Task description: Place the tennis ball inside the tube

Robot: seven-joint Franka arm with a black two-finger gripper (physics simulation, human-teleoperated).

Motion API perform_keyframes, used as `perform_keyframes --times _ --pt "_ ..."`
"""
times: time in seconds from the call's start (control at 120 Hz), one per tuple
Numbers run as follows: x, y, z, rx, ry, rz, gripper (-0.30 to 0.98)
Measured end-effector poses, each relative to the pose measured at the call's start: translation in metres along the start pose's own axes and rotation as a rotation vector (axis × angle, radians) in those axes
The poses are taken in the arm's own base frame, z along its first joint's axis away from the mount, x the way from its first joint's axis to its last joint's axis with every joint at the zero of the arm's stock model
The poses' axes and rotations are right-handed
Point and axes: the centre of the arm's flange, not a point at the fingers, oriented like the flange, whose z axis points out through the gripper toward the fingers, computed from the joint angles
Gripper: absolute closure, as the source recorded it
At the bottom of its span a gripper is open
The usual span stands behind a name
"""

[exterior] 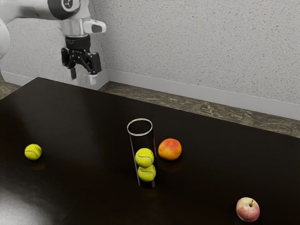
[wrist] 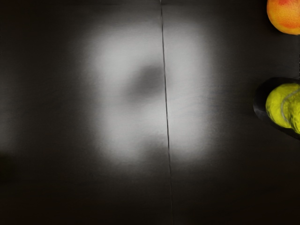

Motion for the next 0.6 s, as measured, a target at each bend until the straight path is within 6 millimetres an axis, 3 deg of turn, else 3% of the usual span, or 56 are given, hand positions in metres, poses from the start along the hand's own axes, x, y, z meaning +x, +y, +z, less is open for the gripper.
perform_keyframes --times 0.117,0.233,0.358,0.458,0.6 --pt "0.006 -0.004 0.001 0.004 0.057 0.012 0.02" --pt "0.001 -0.027 0.015 -0.006 0.063 -0.015 0.02" --pt "-0.043 -0.075 0.071 -0.078 0.009 -0.078 0.02" --pt "-0.061 -0.122 0.127 -0.105 -0.029 -0.168 0.02" --pt "-0.083 -0.188 0.187 -0.116 -0.037 -0.299 0.02"
